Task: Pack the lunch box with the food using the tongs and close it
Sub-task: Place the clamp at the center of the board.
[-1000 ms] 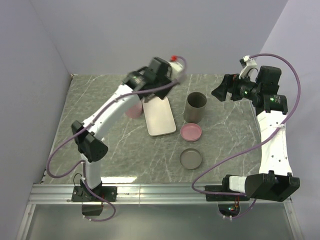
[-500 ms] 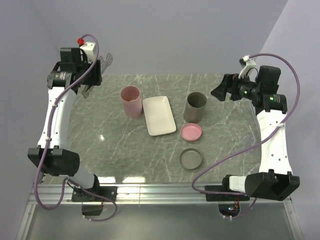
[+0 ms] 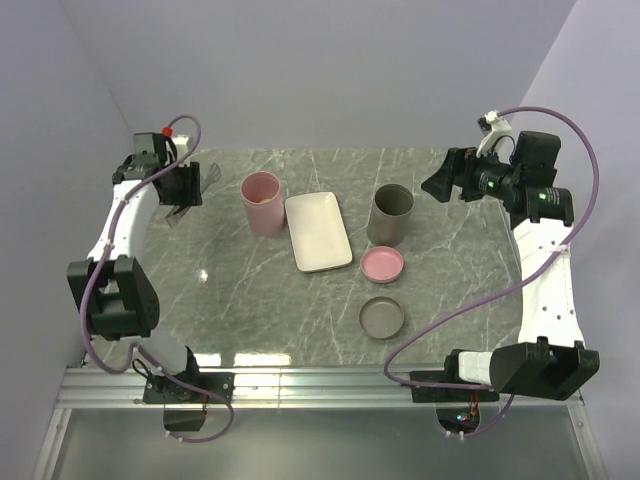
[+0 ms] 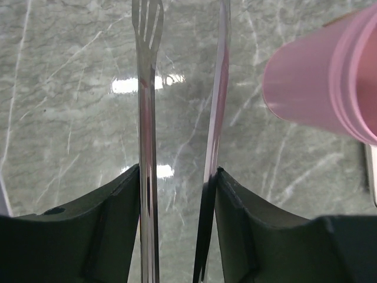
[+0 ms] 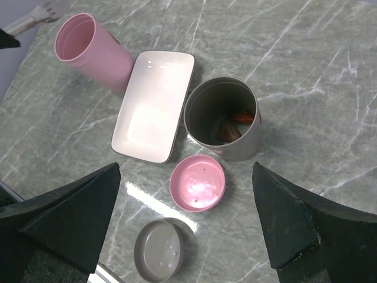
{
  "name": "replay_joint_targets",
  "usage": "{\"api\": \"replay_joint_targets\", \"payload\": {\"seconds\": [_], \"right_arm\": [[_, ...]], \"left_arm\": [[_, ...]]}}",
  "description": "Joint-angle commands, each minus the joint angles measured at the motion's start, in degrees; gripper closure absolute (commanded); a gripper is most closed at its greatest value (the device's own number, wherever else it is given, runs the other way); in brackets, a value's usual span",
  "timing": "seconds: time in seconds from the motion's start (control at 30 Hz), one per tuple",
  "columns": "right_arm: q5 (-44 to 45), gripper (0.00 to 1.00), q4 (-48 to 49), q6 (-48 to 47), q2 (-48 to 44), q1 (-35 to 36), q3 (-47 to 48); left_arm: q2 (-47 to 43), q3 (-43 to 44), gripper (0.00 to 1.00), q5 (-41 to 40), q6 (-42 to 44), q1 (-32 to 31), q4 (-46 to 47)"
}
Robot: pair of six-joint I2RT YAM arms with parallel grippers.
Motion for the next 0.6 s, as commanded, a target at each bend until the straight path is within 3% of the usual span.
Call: {"api": "replay_joint_targets", "payload": {"seconds": [0.0,0.33,0.57], "right_arm": [[-1.01,0.00,1.37,-0.23,0.27,-0.49,-0.08],[-1.01,0.00,1.19,-1.19,0.00,-0.41,-1.14],[-1.19,0.00,1.02,-1.37,-0.44,-0.41,-1.58]], "left_arm": [[2.87,0.17,0.45,-0.36,0.40,-0.09,5.45],[13.68,-0.35,0.44,-1.94,-0.04,0.00,8.71],[14.74,-4.13,0.37,-3.60,1.10,-0.18,8.89]]}}
